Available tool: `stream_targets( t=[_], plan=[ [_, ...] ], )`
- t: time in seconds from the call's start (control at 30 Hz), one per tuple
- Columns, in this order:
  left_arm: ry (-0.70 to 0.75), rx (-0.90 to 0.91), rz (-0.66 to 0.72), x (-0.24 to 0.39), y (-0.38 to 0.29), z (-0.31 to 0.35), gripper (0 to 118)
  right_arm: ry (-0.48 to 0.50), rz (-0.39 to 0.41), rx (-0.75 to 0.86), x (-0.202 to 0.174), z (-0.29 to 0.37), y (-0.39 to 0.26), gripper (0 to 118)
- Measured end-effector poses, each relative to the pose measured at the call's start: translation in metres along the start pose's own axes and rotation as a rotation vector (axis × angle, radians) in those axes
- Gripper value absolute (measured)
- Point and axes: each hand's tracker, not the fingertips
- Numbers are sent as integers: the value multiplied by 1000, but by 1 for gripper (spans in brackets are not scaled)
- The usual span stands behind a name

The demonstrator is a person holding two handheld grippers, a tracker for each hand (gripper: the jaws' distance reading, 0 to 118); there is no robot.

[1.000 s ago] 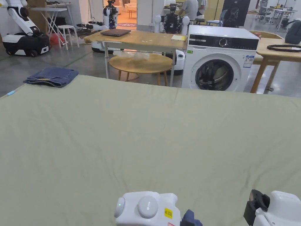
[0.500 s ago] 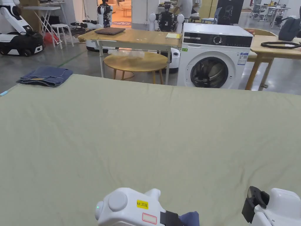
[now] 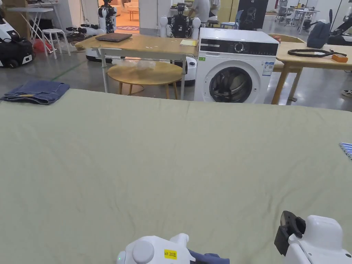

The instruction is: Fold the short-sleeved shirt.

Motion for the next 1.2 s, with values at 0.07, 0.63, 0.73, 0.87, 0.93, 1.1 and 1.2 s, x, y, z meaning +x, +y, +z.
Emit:
stream_targets(
  t=[0.07,0.63,0.73,0.87,0.93,1.1,1.2],
  plan=[
    [22,65,-79,9,5,17,0,1,10,14,-3,0,2,0],
    [731,1041,-548,38,-4,185,0,3,80,180,-40,-1,28,0],
    [793,1160,-562,36,-11,191,0,2,76,209,-45,-2,30,0],
    [840,1244,-558,36,-18,195,0,-4,73,240,-48,-7,33,0],
    [847,1235,-552,36,-19,196,0,-8,81,240,-50,-7,37,0],
    [833,1206,-540,32,-24,201,0,34,93,137,-52,11,28,0],
    [823,1188,-521,26,-28,204,0,98,146,38,-60,23,1,0]
  ],
)
